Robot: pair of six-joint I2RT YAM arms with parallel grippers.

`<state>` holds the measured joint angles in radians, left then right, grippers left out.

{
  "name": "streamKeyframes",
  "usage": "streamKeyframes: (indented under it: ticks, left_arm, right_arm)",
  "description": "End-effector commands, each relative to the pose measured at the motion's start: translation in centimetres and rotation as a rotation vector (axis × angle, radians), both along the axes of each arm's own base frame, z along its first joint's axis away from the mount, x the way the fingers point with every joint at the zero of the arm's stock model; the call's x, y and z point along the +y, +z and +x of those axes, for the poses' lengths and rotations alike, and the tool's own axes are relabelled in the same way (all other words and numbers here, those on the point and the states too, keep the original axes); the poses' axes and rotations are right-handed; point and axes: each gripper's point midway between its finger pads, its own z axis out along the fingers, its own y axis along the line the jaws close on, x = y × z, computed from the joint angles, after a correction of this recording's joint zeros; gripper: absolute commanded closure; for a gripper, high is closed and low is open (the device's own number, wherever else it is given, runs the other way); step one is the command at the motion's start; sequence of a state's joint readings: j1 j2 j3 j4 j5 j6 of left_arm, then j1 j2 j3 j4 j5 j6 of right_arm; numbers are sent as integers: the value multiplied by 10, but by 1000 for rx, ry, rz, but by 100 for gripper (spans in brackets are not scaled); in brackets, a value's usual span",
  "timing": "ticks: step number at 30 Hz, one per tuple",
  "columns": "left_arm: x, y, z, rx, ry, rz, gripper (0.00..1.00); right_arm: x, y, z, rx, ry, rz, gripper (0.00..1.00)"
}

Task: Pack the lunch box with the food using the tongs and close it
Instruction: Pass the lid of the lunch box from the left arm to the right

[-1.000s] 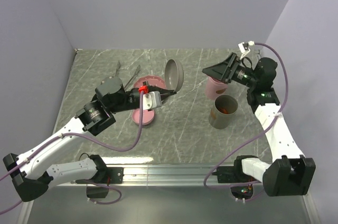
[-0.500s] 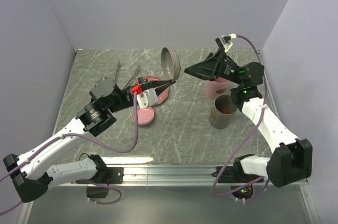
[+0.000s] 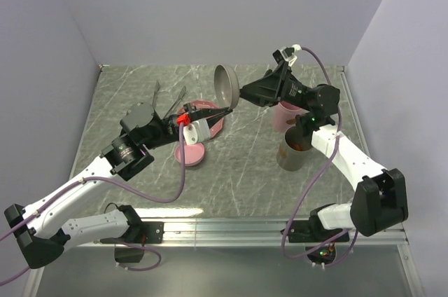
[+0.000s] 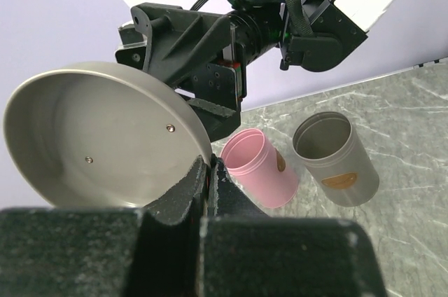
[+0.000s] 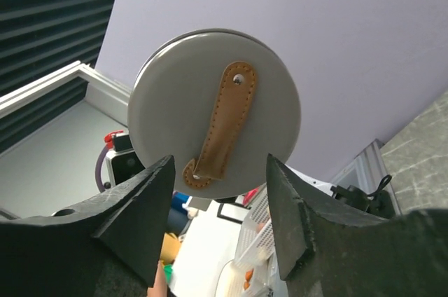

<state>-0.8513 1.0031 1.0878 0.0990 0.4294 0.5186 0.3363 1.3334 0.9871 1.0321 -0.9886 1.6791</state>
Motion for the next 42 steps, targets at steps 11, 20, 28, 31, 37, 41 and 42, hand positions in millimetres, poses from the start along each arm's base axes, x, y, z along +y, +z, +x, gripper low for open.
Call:
streamKeyframes:
  ticks: [11,20,28,31,37,41,42]
  left_arm:
    - [3,12,-8,-58,-27,-23,100]
    - [2,1,-7,-80,-24,-1,99]
    - [-2,-7,-11,-90,-51,32,100]
    - [-2,-9,-10,-89,-48,37,100]
    - [0,-14,-6,-60,-25,38,84]
    - [2,-19,-8,-49,-22,42,58]
    - [4,-17,-8,-54,-17,37,54]
  right_arm:
    - [8,28,-27,-109,61,26,47]
    - [11,30,-44,-127,104,20,66]
    - [11,33,-49,-125,120,24,93]
    - [11,32,-50,-144,116,17,100]
    - [7,32,-43,-170,77,4,100]
    - [-1,30,-24,-172,21,-26,100]
    - [-1,29,-22,-167,16,-37,100]
